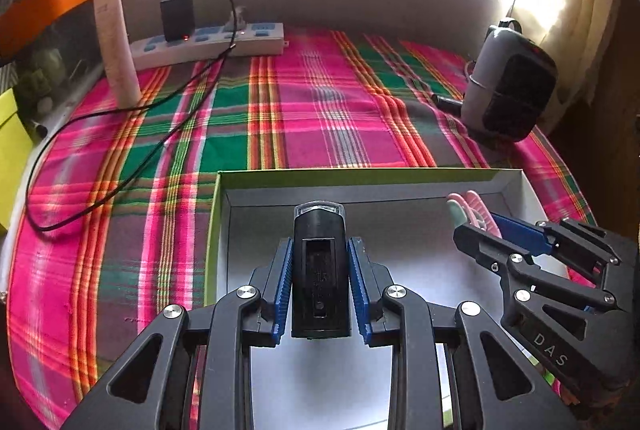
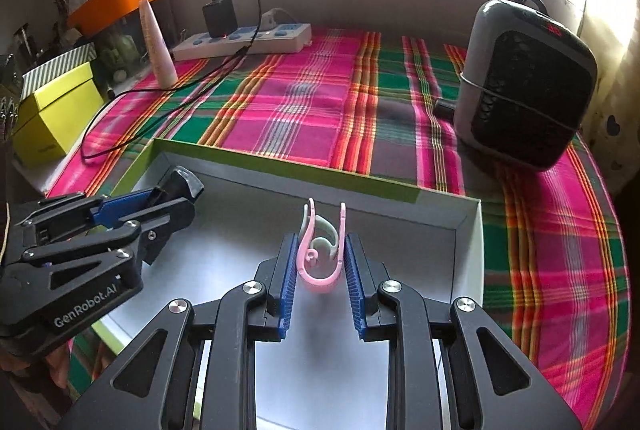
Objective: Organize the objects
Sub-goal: 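Lower the black device into the box with the left tool while the right tool lowers the pink clip in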
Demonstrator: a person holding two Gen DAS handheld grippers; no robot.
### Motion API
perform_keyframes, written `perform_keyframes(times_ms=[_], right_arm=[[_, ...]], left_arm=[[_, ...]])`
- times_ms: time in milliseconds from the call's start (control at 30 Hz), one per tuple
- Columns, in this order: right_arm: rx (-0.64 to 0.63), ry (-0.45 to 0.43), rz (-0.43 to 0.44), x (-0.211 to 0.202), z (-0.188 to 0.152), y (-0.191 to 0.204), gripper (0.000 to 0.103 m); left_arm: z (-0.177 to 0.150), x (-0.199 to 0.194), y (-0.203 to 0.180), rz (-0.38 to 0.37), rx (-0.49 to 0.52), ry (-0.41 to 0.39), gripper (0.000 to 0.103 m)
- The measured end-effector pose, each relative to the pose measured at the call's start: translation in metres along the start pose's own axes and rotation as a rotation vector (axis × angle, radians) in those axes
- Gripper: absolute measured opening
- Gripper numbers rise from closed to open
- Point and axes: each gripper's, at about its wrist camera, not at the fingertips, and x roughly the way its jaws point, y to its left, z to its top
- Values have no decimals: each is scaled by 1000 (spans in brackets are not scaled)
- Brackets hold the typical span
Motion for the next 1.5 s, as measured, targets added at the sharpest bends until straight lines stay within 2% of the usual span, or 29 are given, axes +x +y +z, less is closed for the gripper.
perform_keyframes(times_ms=[1033,1233,1300,1367,1500], right_arm=[[5,45,-38,16,4,0,25],[6,51,-40,15,3,1,25],[11,47,-39,13,2,1,29],[16,41,-37,11,2,0,41],[24,33,-42,6,0,-2,42]], left_arm=[[4,9,2,16,8,2,25],[2,8,2,21,1,2,31],[1,5,0,24,4,-4,36],[0,3,0,21,2,-8,37],[-3,-5,-1,31,1,-20,38]])
